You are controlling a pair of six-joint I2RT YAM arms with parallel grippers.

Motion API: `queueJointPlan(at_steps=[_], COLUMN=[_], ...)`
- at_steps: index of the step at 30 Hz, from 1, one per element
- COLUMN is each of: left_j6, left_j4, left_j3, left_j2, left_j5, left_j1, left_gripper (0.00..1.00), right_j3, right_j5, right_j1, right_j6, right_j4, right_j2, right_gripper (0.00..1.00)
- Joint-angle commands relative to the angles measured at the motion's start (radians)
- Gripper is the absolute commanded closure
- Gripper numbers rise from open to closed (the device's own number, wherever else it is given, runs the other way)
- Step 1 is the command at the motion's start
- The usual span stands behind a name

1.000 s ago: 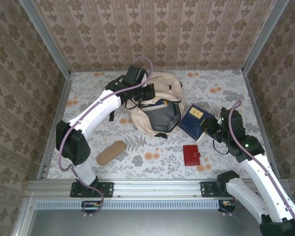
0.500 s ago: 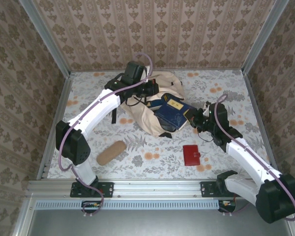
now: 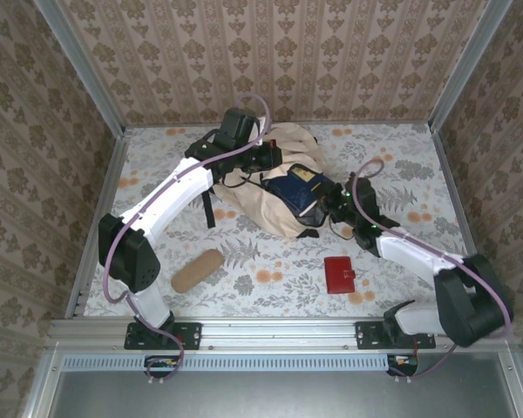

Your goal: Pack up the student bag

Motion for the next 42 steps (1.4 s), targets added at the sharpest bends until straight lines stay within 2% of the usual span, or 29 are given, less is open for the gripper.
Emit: queueJointPlan(at_steps=[1, 15, 19, 20, 21, 22, 23, 24, 26, 32, 40, 41, 42], left_j6=[-0.024, -0.045, -0.051, -0.052, -0.053, -0.056, -0.061, -0.063, -0.066, -0.055, -0.045, -0.041, -0.035], left_j4=[0.057, 0.030, 0.028, 0.027, 0.026, 0.024, 0.024, 0.023, 0.024, 0.023, 0.027, 0.027, 0.023], left_j3=[0.001, -0.033, -0.048, -0.051, -0.056, -0.060, -0.066, -0.071, -0.082, -0.094, -0.138, -0.149, -0.161], left_j2=[-0.023, -0.017, -0.014, -0.017, -0.017, -0.017, -0.019, -0.023, -0.027, -0.032, -0.028, -0.030, -0.030], left_j5=[0.039, 0.050, 0.060, 0.060, 0.060, 0.062, 0.061, 0.062, 0.064, 0.057, 0.068, 0.080, 0.090], left_j1=[0.004, 0.027, 0.034, 0.035, 0.037, 0.039, 0.043, 0.046, 0.055, 0.081, 0.093, 0.093, 0.091], left_gripper=[1.00, 1.00, 1.00, 1.00, 1.00, 1.00, 1.00, 1.00, 1.00, 1.00, 1.00, 0.96, 0.88], right_j3=[0.067, 0.278, 0.360, 0.379, 0.391, 0.392, 0.380, 0.363, 0.323, 0.159, 0.006, -0.007, -0.020], right_j5=[0.158, 0.216, 0.218, 0.208, 0.188, 0.169, 0.165, 0.162, 0.163, 0.148, 0.088, 0.094, 0.103], right_j1=[0.049, 0.092, 0.092, 0.093, 0.094, 0.094, 0.093, 0.095, 0.095, 0.069, 0.034, 0.034, 0.033], right_j6=[0.044, 0.118, 0.139, 0.147, 0.151, 0.157, 0.171, 0.162, 0.145, 0.098, -0.005, -0.027, -0.053], right_j4=[0.187, 0.395, 0.378, 0.374, 0.372, 0.355, 0.326, 0.311, 0.259, 0.110, -0.136, -0.186, -0.233], right_j2=[0.097, 0.538, 0.626, 0.643, 0.652, 0.649, 0.635, 0.611, 0.554, 0.349, 0.129, 0.090, 0.047], right_gripper=[0.89, 0.85, 0.83, 0.80, 0.72, 0.60, 0.44, 0.35, 0.27, 0.24, 0.32, 0.32, 0.32])
